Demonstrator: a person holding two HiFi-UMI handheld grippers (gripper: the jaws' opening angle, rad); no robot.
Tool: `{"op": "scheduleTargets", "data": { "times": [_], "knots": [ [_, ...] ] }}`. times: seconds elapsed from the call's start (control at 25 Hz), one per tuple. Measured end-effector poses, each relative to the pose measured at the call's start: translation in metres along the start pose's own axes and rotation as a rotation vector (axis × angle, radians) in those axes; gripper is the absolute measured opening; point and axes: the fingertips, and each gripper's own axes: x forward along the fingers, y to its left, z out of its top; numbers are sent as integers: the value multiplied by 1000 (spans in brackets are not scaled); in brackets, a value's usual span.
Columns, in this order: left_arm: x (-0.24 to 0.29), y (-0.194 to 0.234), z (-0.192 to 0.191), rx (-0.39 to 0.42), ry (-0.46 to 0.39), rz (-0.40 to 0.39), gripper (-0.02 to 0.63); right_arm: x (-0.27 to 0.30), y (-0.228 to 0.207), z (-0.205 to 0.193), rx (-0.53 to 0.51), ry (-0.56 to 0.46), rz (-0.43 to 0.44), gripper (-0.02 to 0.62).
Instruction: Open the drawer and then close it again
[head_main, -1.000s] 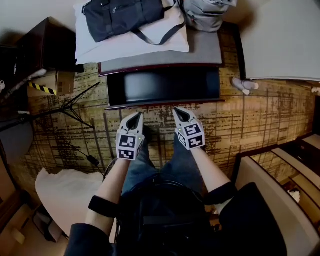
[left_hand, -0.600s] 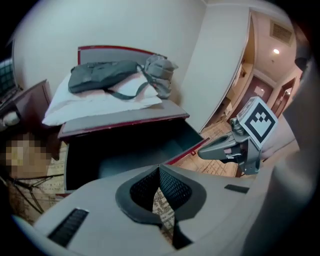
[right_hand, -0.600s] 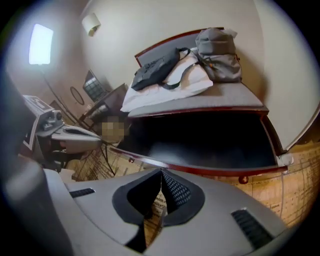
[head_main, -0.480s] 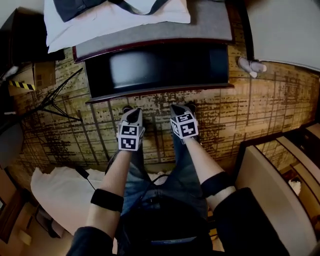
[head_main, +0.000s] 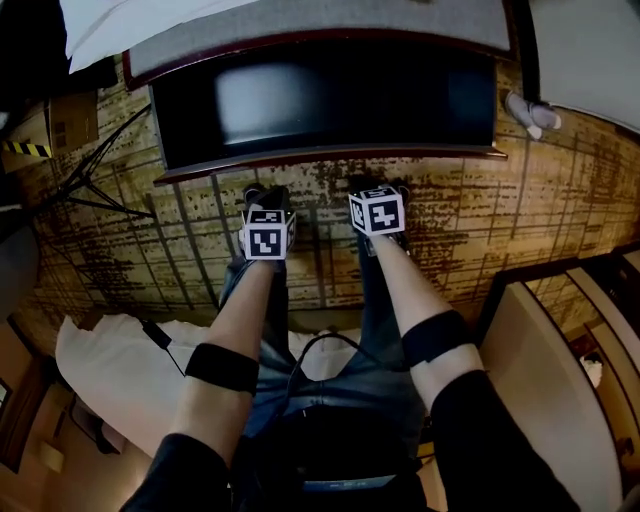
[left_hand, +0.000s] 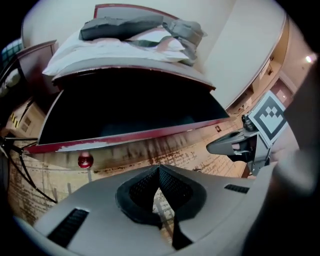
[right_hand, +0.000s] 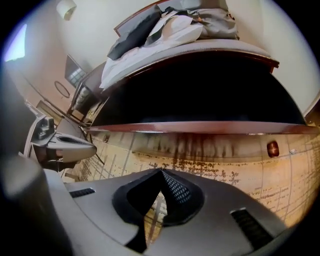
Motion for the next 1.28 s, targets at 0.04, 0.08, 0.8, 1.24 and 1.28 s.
{"op": "scheduleTargets", "data": {
  "times": [0.04, 0.08, 0.8, 1.24, 1.28],
  "knots": [
    [6, 1, -5, 4, 11, 2, 0, 6, -3, -8, 4, 14, -7, 0],
    [12, 3, -9, 7, 19, 2, 0, 11, -7, -16, 13, 29, -15, 0],
    [60, 25, 20, -82, -4, 43, 0, 33, -31, 35, 75, -58, -67, 0],
    [63, 33, 54, -97, -51, 18, 0, 36, -36, 69, 100, -99, -83, 0],
    [64, 34, 61, -95, -59, 18, 0, 37, -39, 75, 93, -103, -84, 0]
  ]
}}
